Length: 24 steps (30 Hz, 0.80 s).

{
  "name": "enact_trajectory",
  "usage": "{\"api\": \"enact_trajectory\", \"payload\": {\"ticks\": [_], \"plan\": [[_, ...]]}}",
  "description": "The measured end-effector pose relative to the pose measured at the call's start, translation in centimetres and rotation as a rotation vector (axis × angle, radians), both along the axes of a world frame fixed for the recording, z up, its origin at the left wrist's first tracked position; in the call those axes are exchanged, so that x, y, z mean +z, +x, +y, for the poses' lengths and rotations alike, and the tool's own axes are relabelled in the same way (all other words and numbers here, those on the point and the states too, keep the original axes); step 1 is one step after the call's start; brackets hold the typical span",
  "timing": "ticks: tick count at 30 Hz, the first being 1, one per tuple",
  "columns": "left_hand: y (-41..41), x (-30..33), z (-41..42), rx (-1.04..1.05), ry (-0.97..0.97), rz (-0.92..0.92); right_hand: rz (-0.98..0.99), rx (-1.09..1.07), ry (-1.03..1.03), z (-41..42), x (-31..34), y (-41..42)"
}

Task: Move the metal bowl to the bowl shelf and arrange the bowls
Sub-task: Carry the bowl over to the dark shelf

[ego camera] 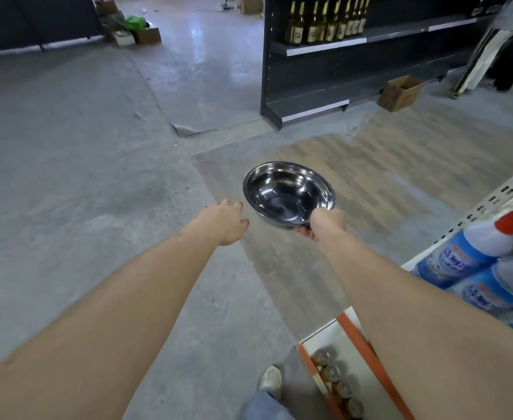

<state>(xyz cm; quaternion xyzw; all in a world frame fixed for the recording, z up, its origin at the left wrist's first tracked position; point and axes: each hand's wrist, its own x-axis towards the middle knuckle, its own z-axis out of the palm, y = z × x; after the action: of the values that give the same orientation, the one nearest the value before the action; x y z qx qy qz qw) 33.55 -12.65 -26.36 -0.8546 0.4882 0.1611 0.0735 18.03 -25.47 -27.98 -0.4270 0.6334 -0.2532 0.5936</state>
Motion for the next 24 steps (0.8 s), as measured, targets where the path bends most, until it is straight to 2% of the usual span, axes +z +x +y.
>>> {"api": "enact_trajectory", "payload": {"ticks": [17, 24], "plan": [[13.0, 1.4, -14.4, 0.023, 0.008, 0.042, 0.003, -0.047, 0.047, -14.6, -0.1, 12.4], [22.3, -0.1, -22.9, -0.058, 0.003, 0.062, 0.021, -0.102, 0.013, -21.2, -0.6, 20.5]]}}
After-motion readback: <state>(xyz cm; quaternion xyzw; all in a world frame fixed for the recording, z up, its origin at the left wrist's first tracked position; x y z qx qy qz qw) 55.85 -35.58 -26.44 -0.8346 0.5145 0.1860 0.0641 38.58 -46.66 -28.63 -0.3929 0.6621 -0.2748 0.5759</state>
